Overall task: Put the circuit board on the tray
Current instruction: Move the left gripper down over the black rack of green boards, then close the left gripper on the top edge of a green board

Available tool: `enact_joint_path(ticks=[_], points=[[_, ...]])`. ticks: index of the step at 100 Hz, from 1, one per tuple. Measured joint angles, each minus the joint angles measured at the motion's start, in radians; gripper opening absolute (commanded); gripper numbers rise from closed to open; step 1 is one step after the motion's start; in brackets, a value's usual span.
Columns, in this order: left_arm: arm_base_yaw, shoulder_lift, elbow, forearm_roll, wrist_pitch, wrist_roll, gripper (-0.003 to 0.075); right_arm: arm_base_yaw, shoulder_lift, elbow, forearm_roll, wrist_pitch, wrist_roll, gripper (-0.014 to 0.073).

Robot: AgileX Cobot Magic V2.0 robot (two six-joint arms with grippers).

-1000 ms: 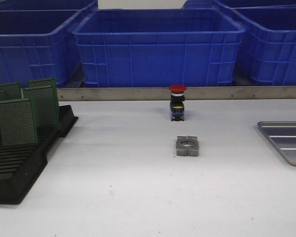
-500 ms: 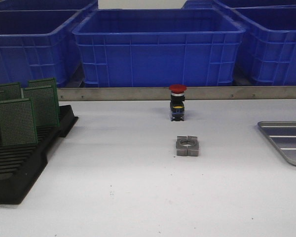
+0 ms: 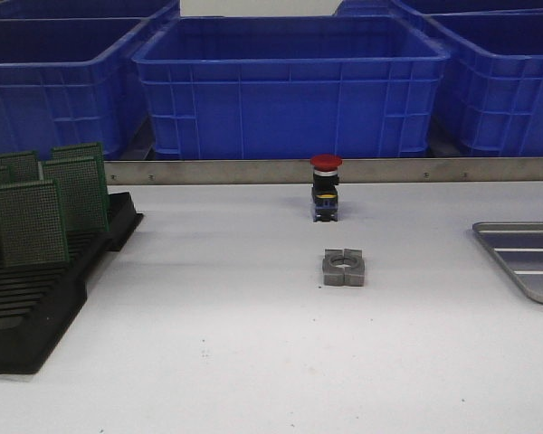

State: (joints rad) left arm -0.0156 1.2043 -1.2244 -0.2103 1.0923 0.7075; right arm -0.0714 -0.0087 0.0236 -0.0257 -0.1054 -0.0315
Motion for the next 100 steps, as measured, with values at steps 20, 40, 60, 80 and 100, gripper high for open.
enact_joint_path(ticks=[20,40,60,80,100], points=[[0.000,0.220,-0.157,-0.099,0.133,0.287,0.0568,0.000,0.000,0.000,0.000,0.000,0.000,-0.0069],[0.000,0.371,-0.223,-0.160,0.139,0.518,0.0568,0.000,0.000,0.001,0.000,0.000,0.000,-0.0069],[-0.018,0.448,-0.225,-0.162,0.139,0.652,0.0568,0.000,-0.001,0.006,0.000,0.002,0.000,-0.0069],[-0.027,0.504,-0.225,-0.160,0.139,0.725,0.0568,0.000,-0.001,0.006,0.000,0.002,0.000,-0.0069],[-0.027,0.551,-0.225,-0.158,0.137,0.758,0.0568,0.000,-0.001,0.006,0.000,0.002,0.000,-0.0069]])
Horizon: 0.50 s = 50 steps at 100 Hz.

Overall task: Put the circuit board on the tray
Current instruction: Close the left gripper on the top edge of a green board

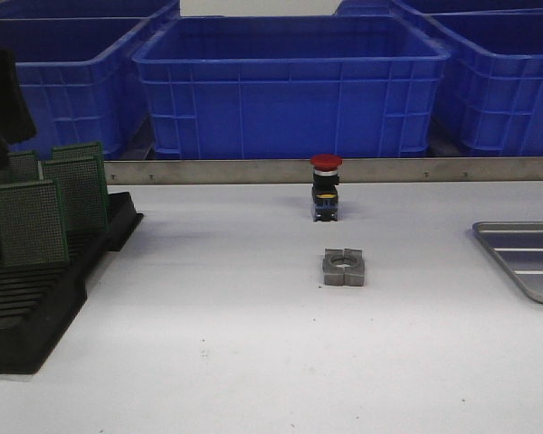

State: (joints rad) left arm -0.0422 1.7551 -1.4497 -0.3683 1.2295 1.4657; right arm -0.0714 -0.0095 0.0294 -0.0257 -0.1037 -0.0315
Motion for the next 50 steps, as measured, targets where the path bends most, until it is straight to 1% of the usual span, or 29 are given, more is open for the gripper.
enact_joint_path(ticks=[15,50], points=[[-0.002,0.017,0.000,0.015,-0.002,0.024,0.0568,0.000,0.000,0.000,0.000,0.000,0.000,-0.0069],[-0.002,0.089,0.000,0.041,-0.008,0.033,0.0568,0.000,0.000,0.000,0.000,0.000,0.000,-0.0069]])
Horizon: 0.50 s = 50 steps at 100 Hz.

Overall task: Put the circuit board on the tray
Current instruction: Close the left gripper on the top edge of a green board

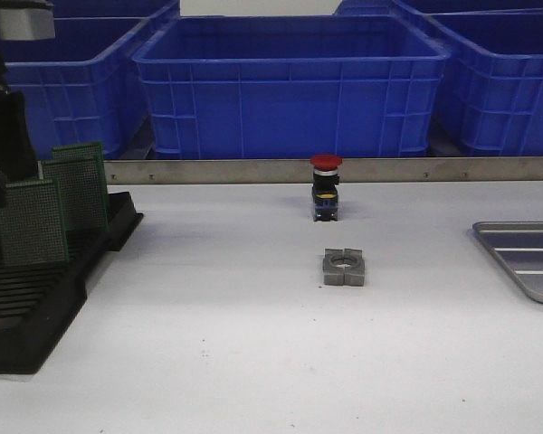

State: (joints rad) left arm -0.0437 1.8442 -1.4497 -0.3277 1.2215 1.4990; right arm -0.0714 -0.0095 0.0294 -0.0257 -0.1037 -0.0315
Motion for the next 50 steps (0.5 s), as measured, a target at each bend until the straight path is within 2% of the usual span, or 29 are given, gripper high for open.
enact_joint_path(ticks=[36,43,50], points=[[0.000,0.060,-0.002,0.002,-0.003,0.000,0.0559,0.000,0.000,0.000,0.000,0.000,0.000,-0.0069],[0.000,0.070,-0.005,0.002,-0.005,0.000,0.0503,0.000,0.000,0.000,0.000,0.000,0.000,-0.0069],[0.000,0.074,-0.005,0.002,-0.005,0.000,0.0401,0.000,0.000,0.000,0.000,0.000,0.000,-0.0069]])
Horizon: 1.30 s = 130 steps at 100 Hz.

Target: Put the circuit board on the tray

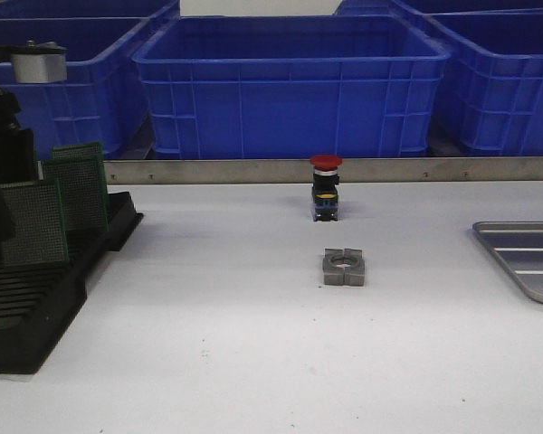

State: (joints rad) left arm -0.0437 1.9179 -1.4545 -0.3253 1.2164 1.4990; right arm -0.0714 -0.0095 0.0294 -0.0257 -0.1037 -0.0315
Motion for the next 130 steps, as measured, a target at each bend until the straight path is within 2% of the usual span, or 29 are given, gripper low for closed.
enact_joint_path(ticks=[22,83,105,117,130], points=[[0.000,0.000,0.000,0.000,-0.001,0.000,-0.0020,0.000,0.000,0.000,0.000,0.000,0.000,-0.0069],[-0.002,-0.040,-0.015,-0.001,0.000,0.009,-0.0018,0.000,0.000,0.000,0.000,0.000,0.000,-0.0069],[-0.008,-0.130,-0.018,-0.097,0.000,0.009,-0.0018,0.000,0.000,0.000,0.000,0.000,0.000,-0.0069],[-0.044,-0.183,-0.018,-0.136,0.000,0.007,-0.0018,0.000,0.000,0.000,0.000,0.000,0.000,-0.0069],[-0.126,-0.229,-0.018,-0.175,0.002,0.007,-0.0018,0.000,0.000,0.000,0.000,0.000,0.000,-0.0069]])
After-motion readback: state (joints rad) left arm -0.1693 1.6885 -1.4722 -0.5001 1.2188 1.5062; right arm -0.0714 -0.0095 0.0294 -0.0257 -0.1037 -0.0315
